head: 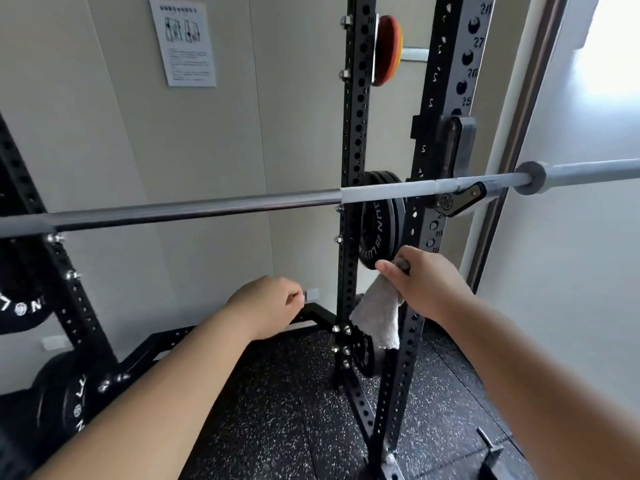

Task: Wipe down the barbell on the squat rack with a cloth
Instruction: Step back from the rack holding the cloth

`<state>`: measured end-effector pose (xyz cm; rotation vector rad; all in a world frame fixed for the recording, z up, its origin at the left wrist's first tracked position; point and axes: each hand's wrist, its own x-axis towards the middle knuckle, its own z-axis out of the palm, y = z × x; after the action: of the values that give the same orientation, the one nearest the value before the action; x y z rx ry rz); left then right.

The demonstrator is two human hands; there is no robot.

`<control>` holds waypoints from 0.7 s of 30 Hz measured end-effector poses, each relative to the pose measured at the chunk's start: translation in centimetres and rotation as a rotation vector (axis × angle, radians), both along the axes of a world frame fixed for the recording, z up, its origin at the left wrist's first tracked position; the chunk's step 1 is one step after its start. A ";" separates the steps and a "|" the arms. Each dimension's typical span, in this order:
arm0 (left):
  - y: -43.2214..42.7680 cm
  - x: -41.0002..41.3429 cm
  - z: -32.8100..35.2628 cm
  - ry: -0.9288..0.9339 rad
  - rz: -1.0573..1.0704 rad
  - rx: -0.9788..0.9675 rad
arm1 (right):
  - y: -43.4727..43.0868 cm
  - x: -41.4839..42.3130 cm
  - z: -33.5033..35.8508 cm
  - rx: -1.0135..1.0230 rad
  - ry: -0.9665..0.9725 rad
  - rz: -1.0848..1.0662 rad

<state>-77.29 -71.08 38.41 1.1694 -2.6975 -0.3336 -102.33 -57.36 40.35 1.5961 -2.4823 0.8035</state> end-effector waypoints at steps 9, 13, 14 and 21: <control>7.0 7.0 1.0 -0.061 0.138 -0.007 | 4.2 3.7 -0.2 0.322 -0.263 0.234; 12.3 9.1 -0.2 -0.069 0.156 0.042 | 7.6 5.7 -2.2 0.260 -0.355 0.255; 13.7 9.6 -0.8 -0.071 0.162 0.034 | 8.5 6.3 -2.9 0.225 -0.310 0.238; 23.4 13.0 -6.4 -0.179 0.199 0.041 | 15.4 11.9 -6.8 0.177 -0.238 0.237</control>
<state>-64.24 -47.68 31.96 1.5337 -2.7002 -0.2674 -90.46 -41.99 33.57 1.9940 -2.6216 0.8694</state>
